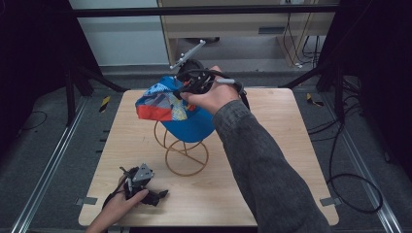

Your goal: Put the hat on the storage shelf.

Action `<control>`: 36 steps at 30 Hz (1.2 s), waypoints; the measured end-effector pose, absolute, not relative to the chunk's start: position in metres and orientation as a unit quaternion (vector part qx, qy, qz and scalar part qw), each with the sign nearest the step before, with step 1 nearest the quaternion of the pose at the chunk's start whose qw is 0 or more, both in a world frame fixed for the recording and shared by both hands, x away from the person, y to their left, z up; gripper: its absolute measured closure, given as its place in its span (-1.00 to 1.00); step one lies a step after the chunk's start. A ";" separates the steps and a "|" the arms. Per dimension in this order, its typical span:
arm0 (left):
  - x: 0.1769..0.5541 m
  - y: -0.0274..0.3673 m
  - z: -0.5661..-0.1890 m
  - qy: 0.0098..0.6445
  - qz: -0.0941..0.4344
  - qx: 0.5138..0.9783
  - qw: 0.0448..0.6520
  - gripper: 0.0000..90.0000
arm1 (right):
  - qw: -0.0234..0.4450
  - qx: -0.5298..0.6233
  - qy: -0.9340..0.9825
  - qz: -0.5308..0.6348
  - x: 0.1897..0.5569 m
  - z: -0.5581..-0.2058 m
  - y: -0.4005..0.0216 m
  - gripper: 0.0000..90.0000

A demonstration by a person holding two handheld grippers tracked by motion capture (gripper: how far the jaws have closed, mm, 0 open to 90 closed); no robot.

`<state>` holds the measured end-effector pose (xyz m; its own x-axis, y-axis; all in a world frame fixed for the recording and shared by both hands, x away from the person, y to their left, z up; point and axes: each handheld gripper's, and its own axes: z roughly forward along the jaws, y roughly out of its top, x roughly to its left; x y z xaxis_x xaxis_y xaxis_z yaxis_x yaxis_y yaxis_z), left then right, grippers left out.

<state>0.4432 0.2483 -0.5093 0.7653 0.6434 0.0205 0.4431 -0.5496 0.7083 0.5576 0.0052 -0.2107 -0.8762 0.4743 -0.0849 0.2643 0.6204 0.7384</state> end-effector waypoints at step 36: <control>0.443 0.248 -0.509 0.311 0.140 0.869 0.359 -1.00 | 0.114 0.194 0.901 0.371 0.563 -0.242 0.032 0.81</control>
<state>0.4434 0.2484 -0.5095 0.7671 0.6412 0.0199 0.4406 -0.5492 0.7101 0.5632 0.0323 -0.2424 -0.8988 0.4339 -0.0621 0.2645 0.6498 0.7126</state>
